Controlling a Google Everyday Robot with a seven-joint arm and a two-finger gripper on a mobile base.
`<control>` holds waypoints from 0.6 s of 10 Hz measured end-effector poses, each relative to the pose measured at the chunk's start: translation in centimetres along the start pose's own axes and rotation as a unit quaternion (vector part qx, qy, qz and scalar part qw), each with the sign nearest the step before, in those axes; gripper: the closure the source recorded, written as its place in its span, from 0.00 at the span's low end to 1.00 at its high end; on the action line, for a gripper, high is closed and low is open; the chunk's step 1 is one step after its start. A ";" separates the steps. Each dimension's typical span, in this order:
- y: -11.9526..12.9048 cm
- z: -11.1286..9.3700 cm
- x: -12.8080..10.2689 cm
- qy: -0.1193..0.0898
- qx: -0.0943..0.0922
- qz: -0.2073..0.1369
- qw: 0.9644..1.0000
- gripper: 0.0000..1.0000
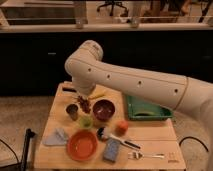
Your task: Place grapes in metal cup
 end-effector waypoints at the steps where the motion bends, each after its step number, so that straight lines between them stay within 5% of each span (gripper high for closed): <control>1: -0.6 0.1 -0.3 -0.009 -0.001 -0.011 1.000 1.00; 6: -3.9 0.6 -1.1 -0.063 -0.002 -0.039 0.997 1.00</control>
